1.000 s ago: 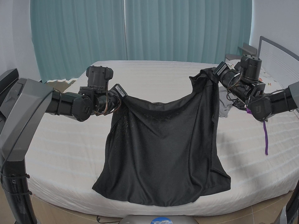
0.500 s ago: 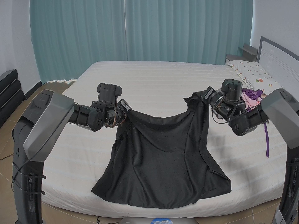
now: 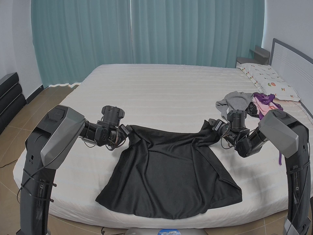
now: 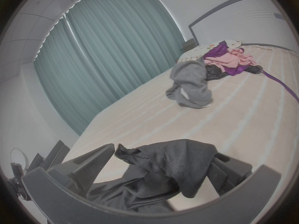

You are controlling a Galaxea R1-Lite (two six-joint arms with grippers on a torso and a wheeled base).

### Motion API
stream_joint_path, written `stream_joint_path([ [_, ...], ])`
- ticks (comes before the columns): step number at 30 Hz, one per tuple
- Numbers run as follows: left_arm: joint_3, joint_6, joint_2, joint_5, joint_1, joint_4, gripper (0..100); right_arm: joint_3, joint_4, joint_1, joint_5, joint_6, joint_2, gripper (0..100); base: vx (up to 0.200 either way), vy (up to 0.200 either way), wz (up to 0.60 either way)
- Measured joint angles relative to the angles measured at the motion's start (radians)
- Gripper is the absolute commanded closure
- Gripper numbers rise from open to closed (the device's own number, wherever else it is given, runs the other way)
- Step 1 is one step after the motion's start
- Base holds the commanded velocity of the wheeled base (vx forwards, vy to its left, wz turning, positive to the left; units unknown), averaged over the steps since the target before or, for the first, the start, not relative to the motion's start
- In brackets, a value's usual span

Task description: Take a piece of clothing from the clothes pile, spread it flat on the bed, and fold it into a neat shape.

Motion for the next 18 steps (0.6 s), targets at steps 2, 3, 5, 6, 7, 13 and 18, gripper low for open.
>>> stream_joint_path([
  [2, -0.005, 0.005, 0.004, -0.005, 0.009, 0.071, 0, 0.011, 0.021, -0.016, 0.016, 0.001, -0.006, 0, 0.0, 0.0, 0.0],
  [3, -0.009, 0.009, 0.006, -0.008, 0.015, 0.11, 0, 0.015, 0.031, -0.024, 0.024, 0.004, -0.011, 0, 0.0, 0.0, 0.0],
  [5, -0.021, 0.017, 0.008, -0.014, 0.027, 0.168, 0, 0.019, 0.04, -0.046, 0.039, 0.012, -0.023, 0, 0.0, 0.0, 0.0],
  [6, -0.029, 0.019, 0.008, -0.017, 0.037, 0.186, 0, 0.018, 0.041, -0.059, 0.044, 0.024, -0.029, 0, 0.0, 0.0, 0.0],
  [7, -0.036, 0.02, 0.008, -0.018, 0.047, 0.194, 0, 0.016, 0.041, -0.07, 0.045, 0.04, -0.034, 0, 0.0, 0.0, 0.0],
  [13, -0.082, -0.042, 0.006, 0.023, 0.096, 0.112, 0, -0.024, -0.005, -0.104, 0.04, 0.141, -0.06, 0, 0.0, 0.0, 0.0],
  [18, -0.092, -0.052, 0.002, 0.037, 0.119, 0.107, 0, -0.006, -0.016, -0.107, 0.044, 0.122, -0.066, 0, 0.0, 0.0, 0.0],
])
